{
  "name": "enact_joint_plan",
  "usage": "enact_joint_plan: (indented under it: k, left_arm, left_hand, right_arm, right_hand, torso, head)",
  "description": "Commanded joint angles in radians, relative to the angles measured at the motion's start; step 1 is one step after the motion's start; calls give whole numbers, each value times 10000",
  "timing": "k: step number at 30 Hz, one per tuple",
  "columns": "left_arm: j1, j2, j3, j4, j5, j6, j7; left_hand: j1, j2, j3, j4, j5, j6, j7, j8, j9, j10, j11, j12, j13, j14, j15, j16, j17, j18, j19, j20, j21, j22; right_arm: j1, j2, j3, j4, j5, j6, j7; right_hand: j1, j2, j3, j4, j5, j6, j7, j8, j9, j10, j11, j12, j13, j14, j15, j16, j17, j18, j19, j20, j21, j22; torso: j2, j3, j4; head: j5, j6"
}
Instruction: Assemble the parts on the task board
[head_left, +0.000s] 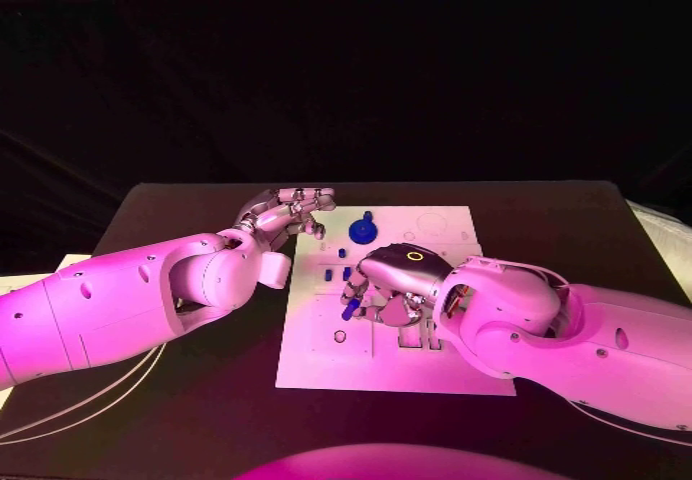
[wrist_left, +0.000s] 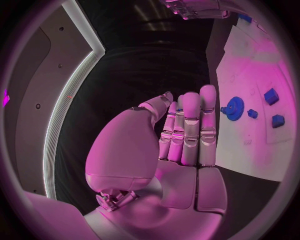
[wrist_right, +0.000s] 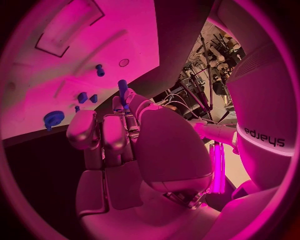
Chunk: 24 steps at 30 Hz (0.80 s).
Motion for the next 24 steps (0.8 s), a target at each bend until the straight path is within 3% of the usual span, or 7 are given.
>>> enact_joint_plan:
  k: [1,9,24]
  left_arm:
    - [2,38,6,10,22,214,38]
    - [2,87,6,-9,22,227,35]
    - [1,141,6,-36,22,253,32]
  left_hand:
    - [71,38,-79,0,20,-62,-15,39,-12,-78,-16,14,10,-44,-31,-56,-9,136,-4,-33,-63,-9]
    - [71,38,-79,0,20,-62,-15,39,-12,-78,-16,14,10,-44,-31,-56,-9,136,-4,-33,-63,-9]
    - [71,38,-79,0,20,-62,-15,39,-12,-78,-16,14,10,-44,-31,-56,-9,136,-4,-33,-63,-9]
  right_arm:
    - [-152,175,-12,-136,49,342,392]
    - [-371,529,-84,-438,-288,670,438]
    - [-517,841,-138,-810,-1056,1065,31]
  right_hand:
    - [139,16,78,-10,38,40,96,-11,3,130,-48,-46,9,237,68,26,-20,-62,2,39,9,-19]
    - [116,10,174,-67,111,24,116,-37,4,127,-30,-104,12,225,84,28,-30,-60,-18,54,14,-18]
    - [49,-6,209,-71,128,29,123,-45,9,140,-19,-133,16,222,94,40,-24,-58,-31,64,15,-21]
  torso:
    - [8,-13,20]
    - [10,-4,-7]
    - [4,2,-7]
  head:
    - [66,-40]
    - [188,-77]
    - [186,-182]
